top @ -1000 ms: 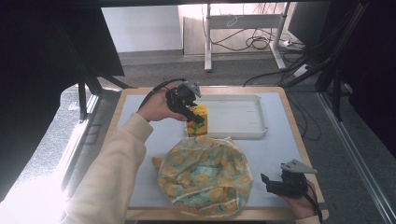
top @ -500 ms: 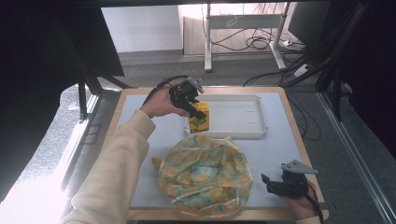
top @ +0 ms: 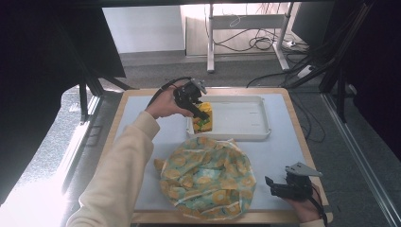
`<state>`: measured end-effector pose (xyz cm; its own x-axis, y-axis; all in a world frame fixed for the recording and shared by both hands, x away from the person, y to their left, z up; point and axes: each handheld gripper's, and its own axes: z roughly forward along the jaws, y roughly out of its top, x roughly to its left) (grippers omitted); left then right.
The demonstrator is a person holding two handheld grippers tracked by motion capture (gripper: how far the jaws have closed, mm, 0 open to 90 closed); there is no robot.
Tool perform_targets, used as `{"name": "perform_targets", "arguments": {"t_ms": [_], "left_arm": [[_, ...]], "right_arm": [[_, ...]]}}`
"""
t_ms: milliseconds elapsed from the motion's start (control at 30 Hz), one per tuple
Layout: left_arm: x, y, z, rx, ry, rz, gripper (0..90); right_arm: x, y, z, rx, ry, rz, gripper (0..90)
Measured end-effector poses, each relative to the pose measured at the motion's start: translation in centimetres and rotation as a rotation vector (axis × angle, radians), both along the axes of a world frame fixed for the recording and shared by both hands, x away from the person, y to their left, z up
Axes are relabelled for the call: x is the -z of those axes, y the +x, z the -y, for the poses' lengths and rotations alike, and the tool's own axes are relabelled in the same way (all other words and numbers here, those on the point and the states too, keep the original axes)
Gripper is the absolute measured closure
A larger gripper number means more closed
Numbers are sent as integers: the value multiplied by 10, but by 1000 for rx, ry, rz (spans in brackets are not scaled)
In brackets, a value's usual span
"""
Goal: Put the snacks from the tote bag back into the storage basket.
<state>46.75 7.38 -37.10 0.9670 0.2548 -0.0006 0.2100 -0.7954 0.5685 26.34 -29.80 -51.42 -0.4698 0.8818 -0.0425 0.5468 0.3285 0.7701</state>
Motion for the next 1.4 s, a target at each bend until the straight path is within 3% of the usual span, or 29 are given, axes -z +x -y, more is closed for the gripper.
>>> {"name": "perform_targets", "arguments": {"t_ms": [467, 767, 1400], "left_arm": [[11, 13, 4, 7, 34, 16, 525], [21, 24, 7, 35, 33, 23, 524], [55, 42, 10, 68, 49, -8, 524]], "right_arm": [[-1, -2, 0, 4, -5, 1, 119], [-1, -2, 2, 12, -2, 0, 119], [2, 0, 3, 15, -4, -9, 118]]}}
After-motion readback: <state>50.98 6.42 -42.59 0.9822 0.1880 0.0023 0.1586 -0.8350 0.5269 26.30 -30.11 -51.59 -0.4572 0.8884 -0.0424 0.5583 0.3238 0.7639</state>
